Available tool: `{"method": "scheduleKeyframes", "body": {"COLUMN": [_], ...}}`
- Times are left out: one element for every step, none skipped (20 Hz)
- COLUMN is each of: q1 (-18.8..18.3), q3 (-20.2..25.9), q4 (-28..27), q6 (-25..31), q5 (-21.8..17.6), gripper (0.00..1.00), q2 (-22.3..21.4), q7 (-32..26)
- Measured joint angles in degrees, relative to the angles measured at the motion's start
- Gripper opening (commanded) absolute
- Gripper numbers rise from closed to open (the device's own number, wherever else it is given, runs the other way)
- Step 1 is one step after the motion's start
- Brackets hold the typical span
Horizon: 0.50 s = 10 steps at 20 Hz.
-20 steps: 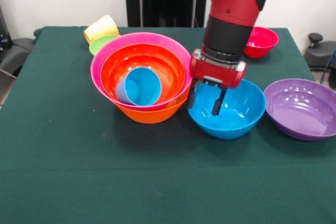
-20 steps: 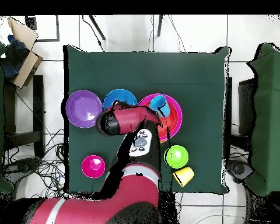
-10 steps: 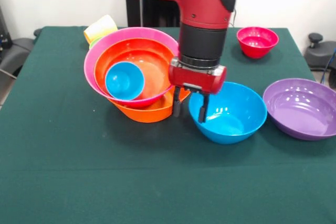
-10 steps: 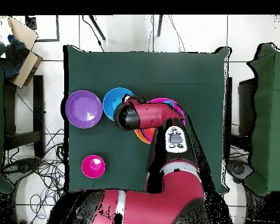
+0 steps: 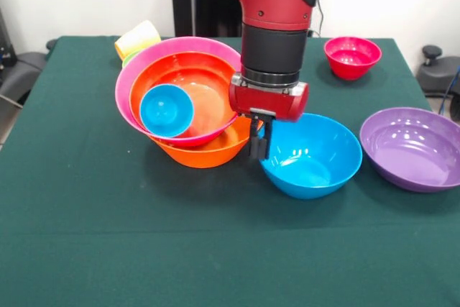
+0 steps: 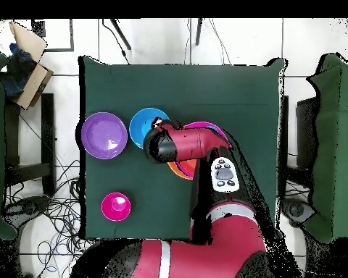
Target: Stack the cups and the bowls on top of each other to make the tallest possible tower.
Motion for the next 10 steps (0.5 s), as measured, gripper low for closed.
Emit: {"method": "scheduleKeyframes", "body": {"q1": [0.0,0.1,0.1,0.2,0.3,0.4,0.5,0.6,0.6,0.6], "q3": [0.3,0.3,0.3,0.3,0.3,0.3,0.3,0.3,0.3,0.3], "q4": [0.2,0.2,0.2,0.2,0.2,0.2,0.2,0.2,0.2,0.2], "q6": [0.2,0.2,0.2,0.2,0.2,0.2,0.2,0.2,0.2,0.2], "q5": [0.0,0.0,0.0,0.0,0.0,0.0,0.0,0.0,0.0,0.0], "gripper": [0.0,0.0,0.0,0.0,0.0,0.0,0.0,0.0,0.0,0.0], "q2": [0.0,0.0,0.0,0.0,0.0,0.0,0.0,0.0,-0.1,-0.1], "q7": [0.0,0.0,0.0,0.0,0.0,0.0,0.0,0.0,0.0,0.0]}}
